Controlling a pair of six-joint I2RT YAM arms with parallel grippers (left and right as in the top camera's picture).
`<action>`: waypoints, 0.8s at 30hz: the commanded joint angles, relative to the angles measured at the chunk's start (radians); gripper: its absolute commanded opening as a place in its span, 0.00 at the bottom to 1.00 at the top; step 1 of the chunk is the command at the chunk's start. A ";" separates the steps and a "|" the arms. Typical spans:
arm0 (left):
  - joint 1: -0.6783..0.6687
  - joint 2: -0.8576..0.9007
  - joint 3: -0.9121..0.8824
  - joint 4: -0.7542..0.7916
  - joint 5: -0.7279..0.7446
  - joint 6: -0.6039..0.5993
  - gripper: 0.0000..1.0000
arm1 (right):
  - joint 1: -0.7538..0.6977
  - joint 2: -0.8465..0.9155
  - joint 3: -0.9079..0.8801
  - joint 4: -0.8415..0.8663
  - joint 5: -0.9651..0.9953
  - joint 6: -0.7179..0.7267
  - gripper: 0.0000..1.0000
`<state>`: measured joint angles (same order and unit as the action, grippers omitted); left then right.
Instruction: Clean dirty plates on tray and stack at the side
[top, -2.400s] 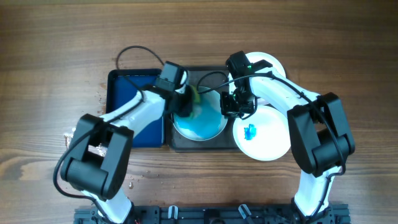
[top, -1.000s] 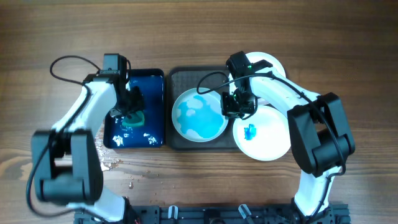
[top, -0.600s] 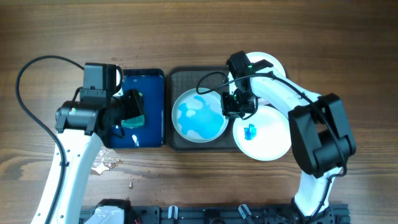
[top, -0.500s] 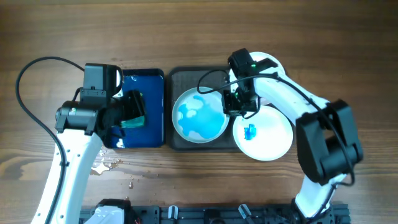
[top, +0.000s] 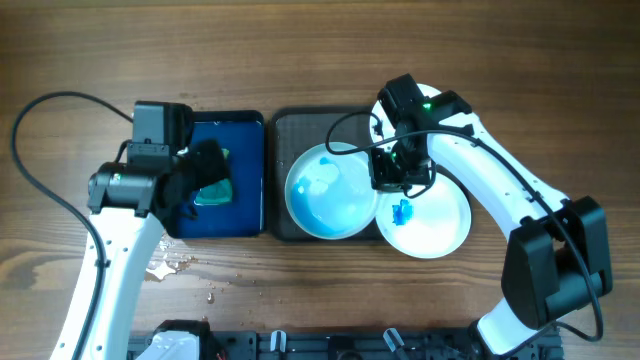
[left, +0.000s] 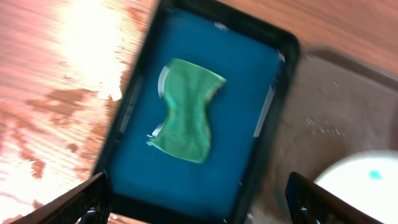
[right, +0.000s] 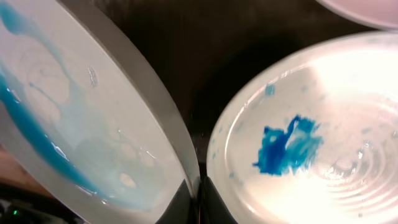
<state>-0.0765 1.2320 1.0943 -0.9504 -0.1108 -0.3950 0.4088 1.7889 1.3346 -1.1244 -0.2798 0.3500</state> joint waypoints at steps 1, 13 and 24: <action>0.124 0.010 0.013 0.019 -0.080 -0.060 0.86 | 0.014 -0.026 0.005 -0.023 -0.042 -0.018 0.05; 0.370 0.113 0.013 0.019 0.095 -0.062 0.91 | 0.200 0.237 0.510 -0.159 0.019 -0.011 0.05; 0.534 0.113 0.013 0.003 0.129 -0.085 0.94 | 0.357 0.436 0.837 -0.125 0.438 -0.009 0.05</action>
<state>0.4366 1.3449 1.0943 -0.9436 -0.0055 -0.4633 0.7303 2.2200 2.1399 -1.2736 -0.0059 0.3351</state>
